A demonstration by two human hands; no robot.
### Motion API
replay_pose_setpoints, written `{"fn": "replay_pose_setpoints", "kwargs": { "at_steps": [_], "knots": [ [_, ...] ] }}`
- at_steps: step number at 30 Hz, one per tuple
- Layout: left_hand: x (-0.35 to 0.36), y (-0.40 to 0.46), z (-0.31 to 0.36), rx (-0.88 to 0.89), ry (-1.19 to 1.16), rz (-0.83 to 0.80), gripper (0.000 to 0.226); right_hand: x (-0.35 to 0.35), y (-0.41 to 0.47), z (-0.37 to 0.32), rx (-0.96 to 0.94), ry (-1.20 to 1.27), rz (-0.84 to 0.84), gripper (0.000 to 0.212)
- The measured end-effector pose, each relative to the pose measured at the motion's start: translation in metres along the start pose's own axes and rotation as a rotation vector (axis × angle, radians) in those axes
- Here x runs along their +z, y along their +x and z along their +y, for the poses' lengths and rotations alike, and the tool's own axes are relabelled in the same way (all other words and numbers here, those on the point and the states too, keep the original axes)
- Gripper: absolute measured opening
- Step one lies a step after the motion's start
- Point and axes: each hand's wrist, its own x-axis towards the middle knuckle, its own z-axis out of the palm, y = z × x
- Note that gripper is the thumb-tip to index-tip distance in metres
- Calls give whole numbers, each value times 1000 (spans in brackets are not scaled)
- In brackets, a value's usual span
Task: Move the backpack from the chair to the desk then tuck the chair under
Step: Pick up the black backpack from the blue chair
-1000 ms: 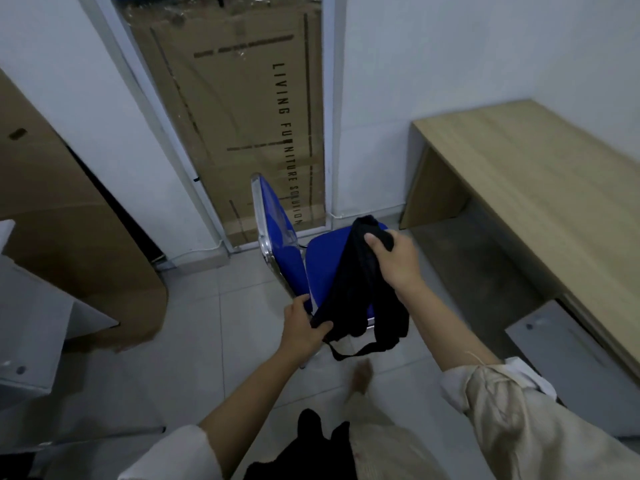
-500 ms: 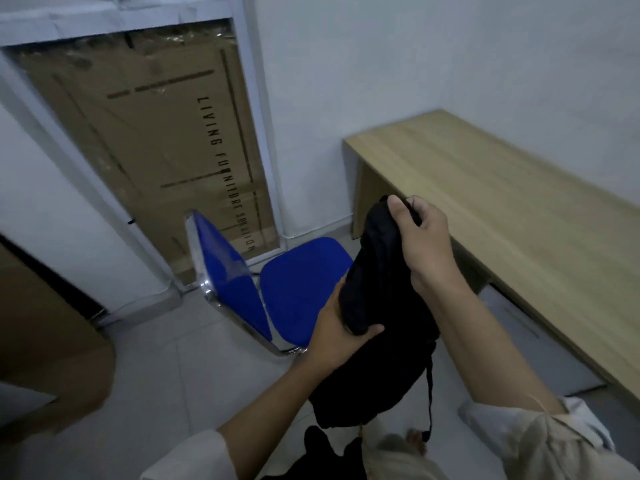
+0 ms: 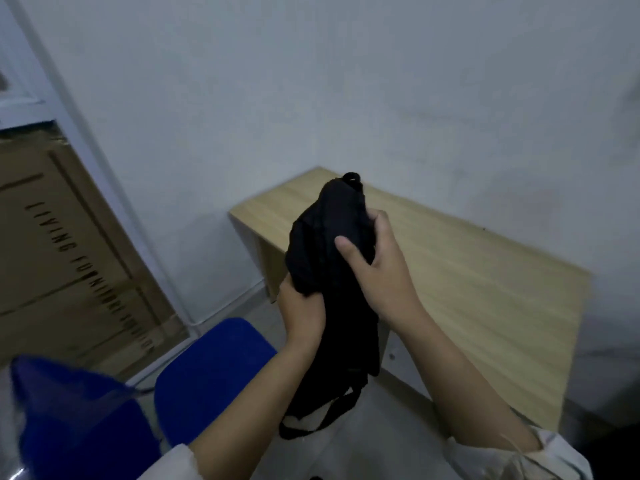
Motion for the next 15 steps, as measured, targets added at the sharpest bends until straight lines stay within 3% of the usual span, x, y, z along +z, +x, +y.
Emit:
{"fn": "replay_pose_setpoints", "kwargs": {
  "at_steps": [3,6,10,15],
  "knots": [
    [42,21,21,-6,-40,-24,17,-22,15,15,-68,-104,44,65],
    [80,31,33,-9,-75,-79,11,-43,27,26,-128,-126,101,78],
    [133,41,38,-1,-67,-181,12,-83,43,47,-182,-268,144,85],
    [182,52,34,-33,-73,-365,13,-109,51,75,-112,-455,211,84]
  ]
}}
